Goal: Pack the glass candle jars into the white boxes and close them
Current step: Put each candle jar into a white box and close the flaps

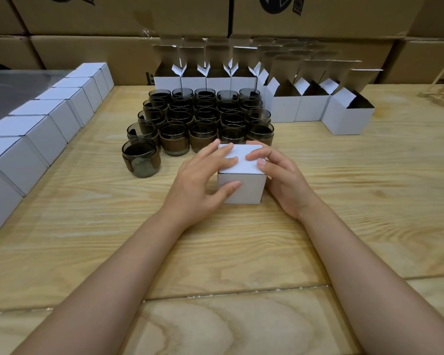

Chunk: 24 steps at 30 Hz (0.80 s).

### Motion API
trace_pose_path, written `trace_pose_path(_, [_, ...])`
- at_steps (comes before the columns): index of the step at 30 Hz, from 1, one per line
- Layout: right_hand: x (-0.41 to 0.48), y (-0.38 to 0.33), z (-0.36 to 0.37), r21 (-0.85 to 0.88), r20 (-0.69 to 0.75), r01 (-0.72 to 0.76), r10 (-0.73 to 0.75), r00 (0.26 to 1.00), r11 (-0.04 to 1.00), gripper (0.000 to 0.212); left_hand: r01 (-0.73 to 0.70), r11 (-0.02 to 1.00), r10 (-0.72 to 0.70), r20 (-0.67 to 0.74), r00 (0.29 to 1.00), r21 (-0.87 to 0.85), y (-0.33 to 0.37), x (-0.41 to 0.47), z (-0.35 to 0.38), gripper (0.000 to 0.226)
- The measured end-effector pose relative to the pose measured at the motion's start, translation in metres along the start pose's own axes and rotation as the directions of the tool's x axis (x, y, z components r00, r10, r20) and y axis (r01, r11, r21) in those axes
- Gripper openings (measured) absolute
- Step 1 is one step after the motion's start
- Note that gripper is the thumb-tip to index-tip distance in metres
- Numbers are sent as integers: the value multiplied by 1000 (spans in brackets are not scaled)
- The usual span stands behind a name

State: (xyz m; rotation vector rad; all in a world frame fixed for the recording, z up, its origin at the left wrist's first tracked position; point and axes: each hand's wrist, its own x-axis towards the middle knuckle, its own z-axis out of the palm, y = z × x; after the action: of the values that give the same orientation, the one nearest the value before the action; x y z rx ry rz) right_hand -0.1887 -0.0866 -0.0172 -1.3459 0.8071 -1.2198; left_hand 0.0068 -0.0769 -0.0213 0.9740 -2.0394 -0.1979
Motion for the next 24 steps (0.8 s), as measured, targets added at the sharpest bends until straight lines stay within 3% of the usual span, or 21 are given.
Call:
trace_pose_path(3, [0,-1,-5,83,44,-54,50,998,995,28,-101,954,149,-155,977,282,7,-1,2,50])
trace_pose_path(8, [-2,0,2,56,179,-74,63,982,996,39,-34,776,243,-248,938,630,23,-7,-2,58])
trace_pose_path(11, [-1,-1,5,52,179,-114,103,978,992,45,-37,714,273,-229,934,699,33,-10,-9,45])
trace_pose_path(17, [-2,0,2,81,116,-148,138,984,986,50,-202,610,388,-66,919,766,29,-32,-51,31])
trace_pose_path(24, [-1,1,2,91,92,-143,135,987,985,45,-173,424,349,16,937,889,-24,-75,-126,25])
